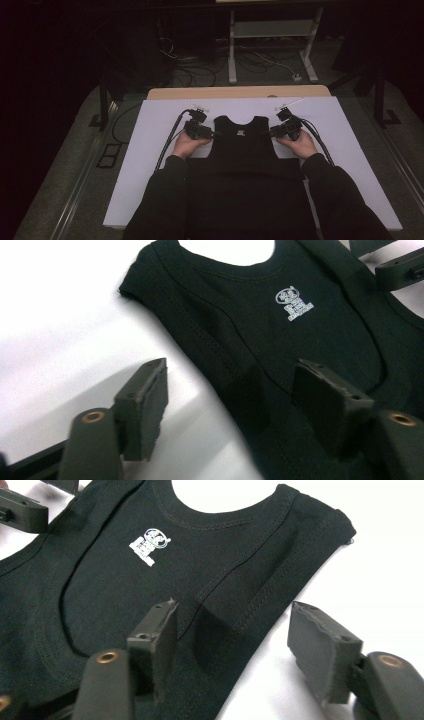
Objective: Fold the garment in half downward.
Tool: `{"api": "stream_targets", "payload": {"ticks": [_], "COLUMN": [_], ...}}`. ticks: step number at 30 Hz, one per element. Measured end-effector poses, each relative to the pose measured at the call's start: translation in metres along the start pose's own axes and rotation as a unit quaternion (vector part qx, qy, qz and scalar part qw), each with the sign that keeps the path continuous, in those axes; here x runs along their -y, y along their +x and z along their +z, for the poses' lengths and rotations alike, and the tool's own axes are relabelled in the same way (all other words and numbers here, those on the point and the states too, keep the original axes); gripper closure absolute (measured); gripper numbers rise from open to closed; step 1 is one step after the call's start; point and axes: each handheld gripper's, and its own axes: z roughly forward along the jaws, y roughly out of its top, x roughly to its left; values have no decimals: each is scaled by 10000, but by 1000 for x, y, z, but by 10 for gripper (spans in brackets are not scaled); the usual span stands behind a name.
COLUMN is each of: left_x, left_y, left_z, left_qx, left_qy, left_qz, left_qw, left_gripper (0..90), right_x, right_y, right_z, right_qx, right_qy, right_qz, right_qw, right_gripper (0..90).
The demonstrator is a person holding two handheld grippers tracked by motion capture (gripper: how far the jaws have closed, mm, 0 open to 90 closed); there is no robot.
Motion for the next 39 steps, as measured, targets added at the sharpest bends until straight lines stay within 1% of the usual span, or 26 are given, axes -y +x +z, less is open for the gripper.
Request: {"api": "stream_targets", "payload": {"ticks": [1,3,5,7,9,12,13,15,16,18,20,22,23,24,27,28,29,31,34,35,36,37,39], "left_x": [0,0,0,0,0,-1,-1,-1,-1,-1,-1,-1,-1,-1,-1,0,0,0,1,2,2,2,3], "left_y": [0,-1,0,-1,-2,-3,-4,-5,-5,-7,-9,-10,-10,-10,-11,-11,-13,-14,-15,-15,-15,-15,-16], "left_z": [0,1,2,2,4,5,5,6,7,8,9,9,10,10,11,11,11,12,11,12,11,11,10], "left_qx": [14,-29,1,7,53,66,58,35,52,48,34,17,20,28,37,16,-50,-78,-112,-106,-87,-73,-82], "left_qy": [2,-17,-34,-71,-84,-53,-81,-86,-79,-76,-62,-41,-22,-14,-3,-10,-6,-14,-21,-54,-39,-88,-81], "left_qz": [8,-5,-16,-43,-19,59,30,16,35,91,135,133,129,106,49,4,-16,-44,-57,-142,-163,-261,-215], "left_qw": [10000,10000,10000,10000,9999,9999,9999,10000,9999,9999,9999,9999,9999,9999,10000,10000,10000,10000,9999,9998,9998,9996,9997], "left_gripper": [327,362,383,405,434,468,480,522,540,574,604,641,660,679,734,753,769,813,835,839,841,843,846], "right_x": [0,0,0,0,0,0,0,1,1,1,1,1,2,2,3,3,3,5,7,7,8,9,10], "right_y": [0,0,1,1,2,4,5,5,5,7,10,12,13,14,15,15,15,15,15,15,15,15,16], "right_z": [0,0,1,1,2,2,2,2,2,3,4,5,5,6,6,6,6,6,6,6,5,5,4], "right_qx": [19,44,105,117,176,205,224,212,226,170,183,155,141,101,80,57,41,16,-40,-45,-44,-43,-33], "right_qy": [-18,-52,-64,-80,-97,-54,-44,-39,-41,-31,-29,-12,-13,6,2,4,12,5,-21,-32,-54,-59,-74], "right_qz": [11,32,21,11,-6,-31,-27,-11,-14,7,-47,-102,-108,-95,-85,-55,-25,-9,45,61,88,101,82], "right_qw": [10000,10000,9999,9999,9998,9998,9997,9998,9997,9998,9998,9998,9998,9999,9999,10000,10000,10000,10000,10000,9999,9999,9999], "right_gripper": [387,416,436,474,490,534,560,586,612,629,665,687,718,725,760,771,789,818,839,843,845,847,850]}}
